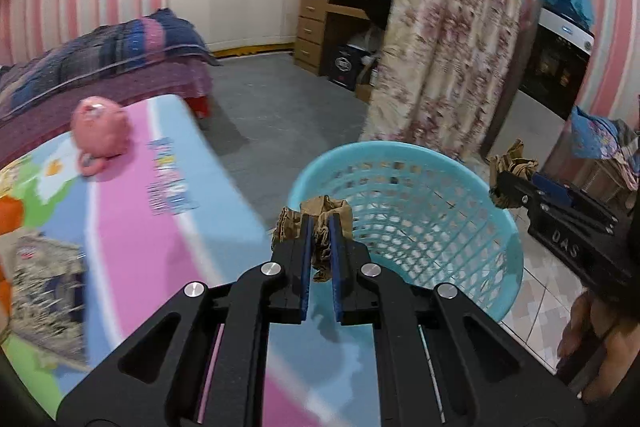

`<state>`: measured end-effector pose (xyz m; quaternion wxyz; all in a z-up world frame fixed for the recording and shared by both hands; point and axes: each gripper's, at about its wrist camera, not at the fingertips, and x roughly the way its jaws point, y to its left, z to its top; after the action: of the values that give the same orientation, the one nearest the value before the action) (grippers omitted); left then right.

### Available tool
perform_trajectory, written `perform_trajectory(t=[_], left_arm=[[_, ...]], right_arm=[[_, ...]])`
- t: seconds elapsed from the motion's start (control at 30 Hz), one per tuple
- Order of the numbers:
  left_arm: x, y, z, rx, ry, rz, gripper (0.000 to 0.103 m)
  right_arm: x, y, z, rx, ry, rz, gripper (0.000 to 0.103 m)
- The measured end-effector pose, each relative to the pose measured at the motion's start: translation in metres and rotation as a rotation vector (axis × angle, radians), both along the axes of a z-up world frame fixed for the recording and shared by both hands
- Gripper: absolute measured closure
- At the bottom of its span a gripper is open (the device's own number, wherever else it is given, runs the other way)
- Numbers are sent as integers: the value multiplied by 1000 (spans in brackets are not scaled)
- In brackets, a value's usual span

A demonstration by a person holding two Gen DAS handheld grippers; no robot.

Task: Collect trash
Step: 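Carry both paper balls over the blue basket and open both tools to drop them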

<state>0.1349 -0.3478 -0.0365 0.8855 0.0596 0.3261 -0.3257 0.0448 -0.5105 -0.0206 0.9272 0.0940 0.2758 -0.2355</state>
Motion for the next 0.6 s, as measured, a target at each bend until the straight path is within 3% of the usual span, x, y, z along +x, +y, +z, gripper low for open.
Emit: perform_trajectory(t=[0.23,0.27,0.3,0.37,0.5,0.6], left_arm=[[14,-32,-13,23,2,-22,93],[16,-32,-13,29,2,-22,79],[17,-31,-13,32,-2,-17,55],[17,-22,-9,35,-45,25,30],[19,-1,0,28,-76,72,14],[18,16,4,25,-89,102,8]], right_arm=[[-8,-24,-15,47,-5,-44,65],[-9,-26,-16,49,-5,-49,65],[-10,-27,-16,49,-6,-50,65],[-11,-27,-18,47,-5,-52,65],[-10,-25,-19,44,1,-42,65],[-6,-21,-20,37,8,-30,65]])
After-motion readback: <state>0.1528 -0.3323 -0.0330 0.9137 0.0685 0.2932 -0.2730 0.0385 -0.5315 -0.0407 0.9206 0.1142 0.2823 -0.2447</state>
